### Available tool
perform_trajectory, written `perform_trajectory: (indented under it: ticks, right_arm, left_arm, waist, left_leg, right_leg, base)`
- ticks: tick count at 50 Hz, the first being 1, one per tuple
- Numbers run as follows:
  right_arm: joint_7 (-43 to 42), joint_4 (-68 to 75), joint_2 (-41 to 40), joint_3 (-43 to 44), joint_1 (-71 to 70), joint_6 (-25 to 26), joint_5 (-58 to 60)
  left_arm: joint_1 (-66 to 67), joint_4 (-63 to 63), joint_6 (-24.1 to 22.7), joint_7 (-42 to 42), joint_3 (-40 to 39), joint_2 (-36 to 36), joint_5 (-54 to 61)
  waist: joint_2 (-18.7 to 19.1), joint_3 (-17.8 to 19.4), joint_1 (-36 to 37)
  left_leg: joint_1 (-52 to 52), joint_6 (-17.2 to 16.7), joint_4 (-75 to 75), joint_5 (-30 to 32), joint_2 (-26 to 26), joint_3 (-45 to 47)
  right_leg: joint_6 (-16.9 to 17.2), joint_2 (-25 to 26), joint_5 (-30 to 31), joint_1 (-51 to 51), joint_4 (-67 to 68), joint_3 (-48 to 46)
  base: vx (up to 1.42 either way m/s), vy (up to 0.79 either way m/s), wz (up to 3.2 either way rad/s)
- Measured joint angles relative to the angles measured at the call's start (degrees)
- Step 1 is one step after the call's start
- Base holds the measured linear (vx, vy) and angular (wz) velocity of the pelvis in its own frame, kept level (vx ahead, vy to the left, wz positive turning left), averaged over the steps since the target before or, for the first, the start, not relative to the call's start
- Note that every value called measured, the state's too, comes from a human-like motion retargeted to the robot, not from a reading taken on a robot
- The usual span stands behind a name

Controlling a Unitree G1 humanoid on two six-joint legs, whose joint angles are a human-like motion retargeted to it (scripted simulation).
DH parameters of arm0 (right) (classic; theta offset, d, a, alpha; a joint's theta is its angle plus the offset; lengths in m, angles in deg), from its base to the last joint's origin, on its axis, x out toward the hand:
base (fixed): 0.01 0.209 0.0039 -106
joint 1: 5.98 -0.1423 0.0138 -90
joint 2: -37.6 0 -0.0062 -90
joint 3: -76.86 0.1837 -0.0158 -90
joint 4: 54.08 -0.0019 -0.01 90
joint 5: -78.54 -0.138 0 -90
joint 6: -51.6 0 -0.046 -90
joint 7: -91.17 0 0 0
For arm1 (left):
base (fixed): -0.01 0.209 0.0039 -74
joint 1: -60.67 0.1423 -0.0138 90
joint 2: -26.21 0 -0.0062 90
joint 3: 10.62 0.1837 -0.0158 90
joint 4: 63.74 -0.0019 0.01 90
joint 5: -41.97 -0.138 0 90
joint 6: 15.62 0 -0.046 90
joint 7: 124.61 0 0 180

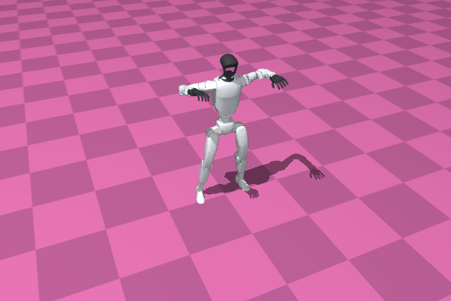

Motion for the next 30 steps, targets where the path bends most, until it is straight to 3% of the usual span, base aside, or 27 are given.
perform_trajectory:
  ticks: [30]
  right_arm:
    - [-0.49,0.11,-0.21,4.30,3.00,0.84,1.06]
  left_arm:
    - [-3.88,-0.10,0.08,0.81,4.20,-0.70,0.74]
  waist:
    - [1.20,-0.77,1.00]
  left_leg:
    - [-0.59,0.01,-0.07,-0.02,0.05,-0.28]
  right_leg:
    - [0.02,0.03,0.03,-0.46,0.09,-0.33]
  base:
    - [0.00,0.00,0.00]
